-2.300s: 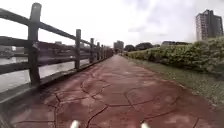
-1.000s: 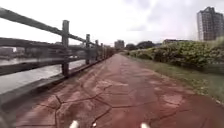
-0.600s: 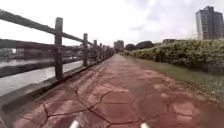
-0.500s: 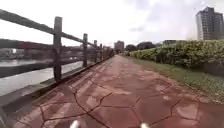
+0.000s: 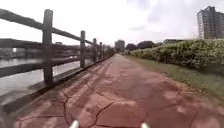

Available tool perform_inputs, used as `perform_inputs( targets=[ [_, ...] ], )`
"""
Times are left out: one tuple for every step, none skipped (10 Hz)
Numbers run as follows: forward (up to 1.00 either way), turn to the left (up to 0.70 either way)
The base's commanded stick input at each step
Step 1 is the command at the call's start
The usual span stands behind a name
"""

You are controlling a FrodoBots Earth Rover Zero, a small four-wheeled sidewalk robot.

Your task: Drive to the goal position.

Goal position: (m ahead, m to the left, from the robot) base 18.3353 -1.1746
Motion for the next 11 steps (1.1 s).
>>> perform_inputs(
  targets=[
    [0.70,0.00],
    [0.70,0.00],
    [0.70,0.00],
    [0.70,0.00],
    [0.70,0.00],
    [0.70,0.00],
    [0.70,0.00],
    [0.70,0.00],
    [0.70,0.00],
    [0.70,0.00],
    [0.70,0.00]
  ],
)
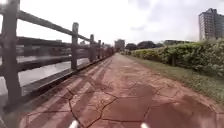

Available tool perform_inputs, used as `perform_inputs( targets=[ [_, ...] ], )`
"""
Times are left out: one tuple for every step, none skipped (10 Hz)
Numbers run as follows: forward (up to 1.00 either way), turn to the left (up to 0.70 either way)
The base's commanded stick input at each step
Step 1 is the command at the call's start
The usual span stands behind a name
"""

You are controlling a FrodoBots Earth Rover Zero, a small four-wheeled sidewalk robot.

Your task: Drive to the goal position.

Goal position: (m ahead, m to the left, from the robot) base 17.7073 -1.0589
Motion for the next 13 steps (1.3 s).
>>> perform_inputs(
  targets=[
    [0.70,0.00],
    [0.70,0.00],
    [0.70,0.00],
    [0.70,0.00],
    [0.70,0.00],
    [0.70,0.00],
    [0.70,0.00],
    [0.70,0.00],
    [0.70,0.00],
    [0.70,0.00],
    [0.70,0.00],
    [0.70,0.00],
    [0.70,0.00]
  ],
)
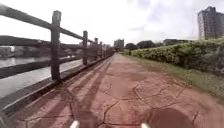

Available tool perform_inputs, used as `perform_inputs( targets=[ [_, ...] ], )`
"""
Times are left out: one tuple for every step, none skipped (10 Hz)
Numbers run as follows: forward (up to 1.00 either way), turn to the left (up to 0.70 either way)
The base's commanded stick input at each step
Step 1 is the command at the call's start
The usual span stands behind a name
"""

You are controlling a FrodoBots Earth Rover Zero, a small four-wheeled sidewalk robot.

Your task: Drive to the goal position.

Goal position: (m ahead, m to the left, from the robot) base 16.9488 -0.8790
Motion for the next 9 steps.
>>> perform_inputs(
  targets=[
    [0.70,0.00],
    [0.70,0.00],
    [0.70,0.00],
    [0.70,0.00],
    [0.70,0.00],
    [0.70,0.00],
    [0.70,0.00],
    [0.70,0.00],
    [0.70,0.00]
  ],
)
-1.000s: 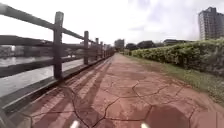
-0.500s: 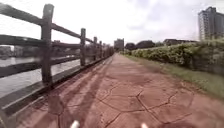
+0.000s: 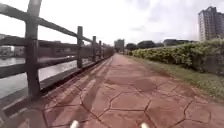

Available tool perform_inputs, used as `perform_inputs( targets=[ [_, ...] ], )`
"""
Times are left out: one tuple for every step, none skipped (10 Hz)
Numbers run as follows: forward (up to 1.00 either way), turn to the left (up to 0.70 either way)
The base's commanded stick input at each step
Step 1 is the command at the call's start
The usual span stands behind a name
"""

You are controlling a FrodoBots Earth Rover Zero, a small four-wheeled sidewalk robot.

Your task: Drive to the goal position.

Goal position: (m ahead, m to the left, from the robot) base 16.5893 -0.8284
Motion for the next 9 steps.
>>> perform_inputs(
  targets=[
    [0.70,0.00],
    [0.70,0.00],
    [0.70,0.00],
    [0.70,0.00],
    [0.70,0.00],
    [0.70,0.00],
    [0.70,0.00],
    [0.70,0.00],
    [0.70,0.00]
  ],
)
